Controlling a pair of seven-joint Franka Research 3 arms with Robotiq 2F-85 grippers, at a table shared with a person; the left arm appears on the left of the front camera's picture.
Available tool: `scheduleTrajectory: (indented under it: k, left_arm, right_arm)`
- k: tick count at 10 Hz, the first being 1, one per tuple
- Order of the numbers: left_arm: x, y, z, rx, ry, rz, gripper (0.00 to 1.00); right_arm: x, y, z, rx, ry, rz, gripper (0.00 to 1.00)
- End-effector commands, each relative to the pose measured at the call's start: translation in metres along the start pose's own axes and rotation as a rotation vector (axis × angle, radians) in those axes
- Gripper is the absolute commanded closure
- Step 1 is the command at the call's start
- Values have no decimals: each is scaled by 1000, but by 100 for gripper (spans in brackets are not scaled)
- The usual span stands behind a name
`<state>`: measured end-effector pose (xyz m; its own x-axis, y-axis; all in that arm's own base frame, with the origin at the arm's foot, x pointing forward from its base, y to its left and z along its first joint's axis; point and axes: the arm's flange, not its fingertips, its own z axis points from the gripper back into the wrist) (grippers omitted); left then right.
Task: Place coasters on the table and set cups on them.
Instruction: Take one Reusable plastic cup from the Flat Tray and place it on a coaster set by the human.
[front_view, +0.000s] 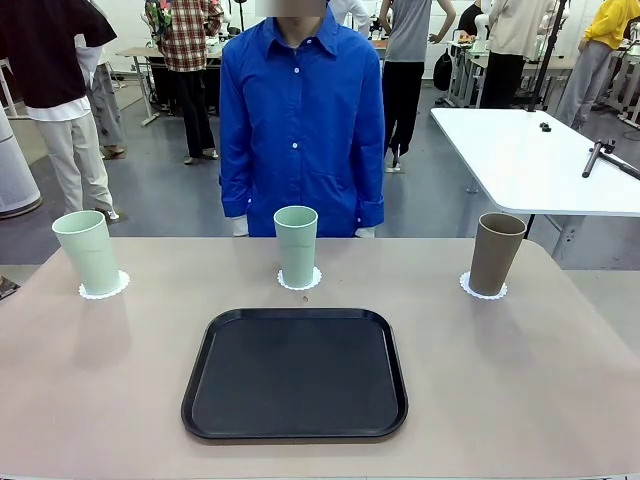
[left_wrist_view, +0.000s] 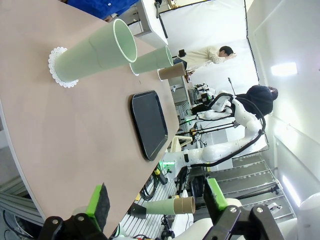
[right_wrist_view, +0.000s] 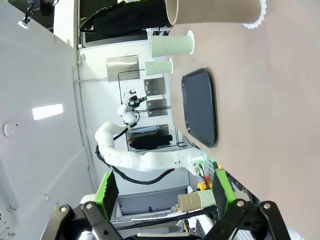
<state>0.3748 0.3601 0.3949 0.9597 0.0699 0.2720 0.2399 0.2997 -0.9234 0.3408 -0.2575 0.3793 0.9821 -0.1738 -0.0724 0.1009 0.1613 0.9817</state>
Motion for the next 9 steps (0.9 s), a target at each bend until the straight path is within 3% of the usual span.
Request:
scheduleTrajectory:
  k: [1,9]
  left_arm:
    - [0,-2,1,11,-3,1,0]
    - [0,-2,1,11,-3,1,0]
  right_arm:
    - [-3,-1,-1,-6,10,-5,0]
    - [-3,-1,-1,-6,10,-5,0]
